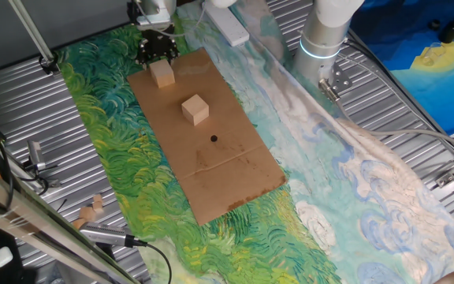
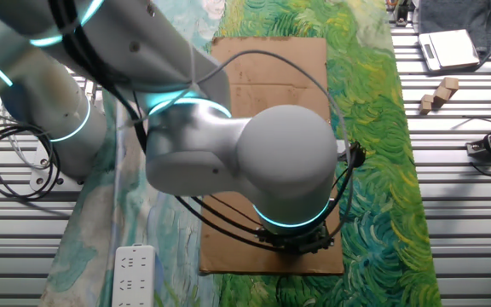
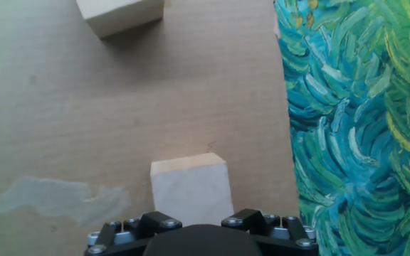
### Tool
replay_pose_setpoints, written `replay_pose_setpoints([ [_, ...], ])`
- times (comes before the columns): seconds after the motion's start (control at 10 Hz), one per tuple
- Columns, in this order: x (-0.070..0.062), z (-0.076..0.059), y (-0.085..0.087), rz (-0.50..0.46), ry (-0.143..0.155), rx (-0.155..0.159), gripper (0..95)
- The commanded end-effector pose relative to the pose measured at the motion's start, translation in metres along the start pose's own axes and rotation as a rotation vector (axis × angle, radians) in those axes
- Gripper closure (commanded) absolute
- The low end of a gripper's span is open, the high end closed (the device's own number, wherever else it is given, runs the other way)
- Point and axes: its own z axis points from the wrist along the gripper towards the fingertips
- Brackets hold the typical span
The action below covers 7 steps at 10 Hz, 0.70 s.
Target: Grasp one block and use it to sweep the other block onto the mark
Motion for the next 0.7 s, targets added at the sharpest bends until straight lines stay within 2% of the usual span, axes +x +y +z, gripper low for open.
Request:
replay_pose_setpoints([
  [0.1,-0.001,0.0038,-0.0016,-0.005,-0.003,0.006,19.0],
  [0.4,-0.0037,0.0056,-0.0022,-0.009,-0.004,0.006,19.0],
  [0.5,-0.0057,0.0067,-0.0028,0.0,-0.01,0.005,38.0],
  [0.6,-0.0074,0.0076,-0.0034,0.006,-0.02,0.004,38.0],
  [0.7,-0.0104,0.0093,-0.0044,0.024,-0.031,0.003,57.0],
])
